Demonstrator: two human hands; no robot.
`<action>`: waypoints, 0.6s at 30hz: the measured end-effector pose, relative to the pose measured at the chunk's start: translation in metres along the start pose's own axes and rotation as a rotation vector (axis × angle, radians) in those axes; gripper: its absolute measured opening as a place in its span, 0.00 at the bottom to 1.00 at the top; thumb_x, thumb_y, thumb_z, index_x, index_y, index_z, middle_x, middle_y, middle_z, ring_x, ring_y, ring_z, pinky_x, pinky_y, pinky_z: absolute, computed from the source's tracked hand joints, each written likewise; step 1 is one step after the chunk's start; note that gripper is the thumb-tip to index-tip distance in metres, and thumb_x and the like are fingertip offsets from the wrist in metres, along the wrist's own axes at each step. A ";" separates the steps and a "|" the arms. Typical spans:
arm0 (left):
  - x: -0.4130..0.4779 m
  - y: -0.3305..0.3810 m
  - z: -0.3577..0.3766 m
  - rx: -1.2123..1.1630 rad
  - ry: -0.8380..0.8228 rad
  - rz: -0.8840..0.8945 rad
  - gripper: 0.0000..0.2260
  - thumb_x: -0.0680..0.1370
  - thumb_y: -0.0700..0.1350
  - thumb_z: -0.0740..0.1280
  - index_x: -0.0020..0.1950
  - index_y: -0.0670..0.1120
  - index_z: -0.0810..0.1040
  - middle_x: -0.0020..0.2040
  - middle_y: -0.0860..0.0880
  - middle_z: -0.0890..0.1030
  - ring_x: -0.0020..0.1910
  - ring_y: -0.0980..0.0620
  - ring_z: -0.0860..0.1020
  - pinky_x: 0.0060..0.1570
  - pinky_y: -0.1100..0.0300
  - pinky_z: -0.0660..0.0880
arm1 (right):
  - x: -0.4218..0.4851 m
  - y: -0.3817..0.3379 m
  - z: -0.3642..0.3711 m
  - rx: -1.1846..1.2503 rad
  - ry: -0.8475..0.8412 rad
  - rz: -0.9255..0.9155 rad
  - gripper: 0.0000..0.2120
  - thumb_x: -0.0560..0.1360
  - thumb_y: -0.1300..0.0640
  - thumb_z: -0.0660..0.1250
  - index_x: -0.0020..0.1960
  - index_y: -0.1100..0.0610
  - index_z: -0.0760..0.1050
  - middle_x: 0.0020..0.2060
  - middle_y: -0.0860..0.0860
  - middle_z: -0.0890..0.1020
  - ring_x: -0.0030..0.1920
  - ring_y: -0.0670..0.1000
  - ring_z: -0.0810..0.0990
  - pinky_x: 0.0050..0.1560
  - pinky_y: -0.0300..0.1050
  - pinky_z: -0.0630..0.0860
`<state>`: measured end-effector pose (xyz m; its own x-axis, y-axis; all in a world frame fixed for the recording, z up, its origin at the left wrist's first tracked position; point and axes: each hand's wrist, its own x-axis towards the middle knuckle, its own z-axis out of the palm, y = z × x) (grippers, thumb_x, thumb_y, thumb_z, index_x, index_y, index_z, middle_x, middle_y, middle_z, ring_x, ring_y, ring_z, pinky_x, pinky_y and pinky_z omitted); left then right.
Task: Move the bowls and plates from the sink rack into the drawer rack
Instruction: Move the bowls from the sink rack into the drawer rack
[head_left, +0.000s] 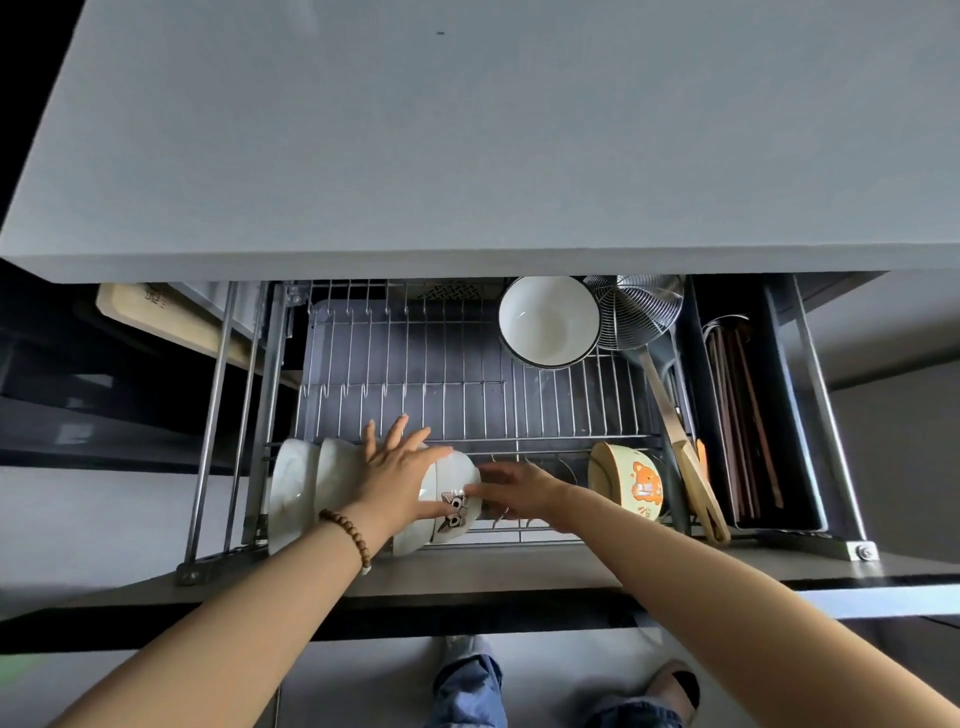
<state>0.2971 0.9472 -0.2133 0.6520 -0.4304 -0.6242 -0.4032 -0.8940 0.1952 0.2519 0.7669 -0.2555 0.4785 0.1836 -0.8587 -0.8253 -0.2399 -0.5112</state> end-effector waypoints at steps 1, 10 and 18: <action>-0.002 0.003 -0.003 0.013 -0.017 -0.003 0.34 0.72 0.64 0.64 0.74 0.57 0.58 0.78 0.50 0.53 0.77 0.46 0.43 0.72 0.42 0.34 | -0.008 -0.006 -0.005 -0.092 0.040 -0.016 0.22 0.76 0.53 0.69 0.67 0.57 0.72 0.58 0.52 0.79 0.49 0.49 0.80 0.46 0.38 0.79; -0.008 0.124 -0.079 0.006 0.072 0.101 0.30 0.77 0.63 0.56 0.75 0.48 0.58 0.74 0.51 0.62 0.74 0.51 0.59 0.73 0.52 0.56 | -0.173 -0.013 -0.144 -0.339 0.428 -0.228 0.27 0.78 0.48 0.64 0.74 0.52 0.63 0.72 0.52 0.69 0.71 0.52 0.68 0.69 0.47 0.66; 0.004 0.417 -0.152 0.050 0.266 0.461 0.32 0.76 0.67 0.52 0.74 0.50 0.61 0.74 0.52 0.64 0.74 0.52 0.59 0.73 0.55 0.55 | -0.399 0.129 -0.336 -0.485 0.935 -0.269 0.31 0.75 0.44 0.67 0.75 0.49 0.62 0.75 0.48 0.62 0.75 0.48 0.61 0.72 0.38 0.56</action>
<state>0.2289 0.5539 -0.0189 0.5381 -0.7993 -0.2674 -0.7121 -0.6009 0.3631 0.0554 0.3420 0.0086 0.8341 -0.4632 -0.2993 -0.5514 -0.6888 -0.4707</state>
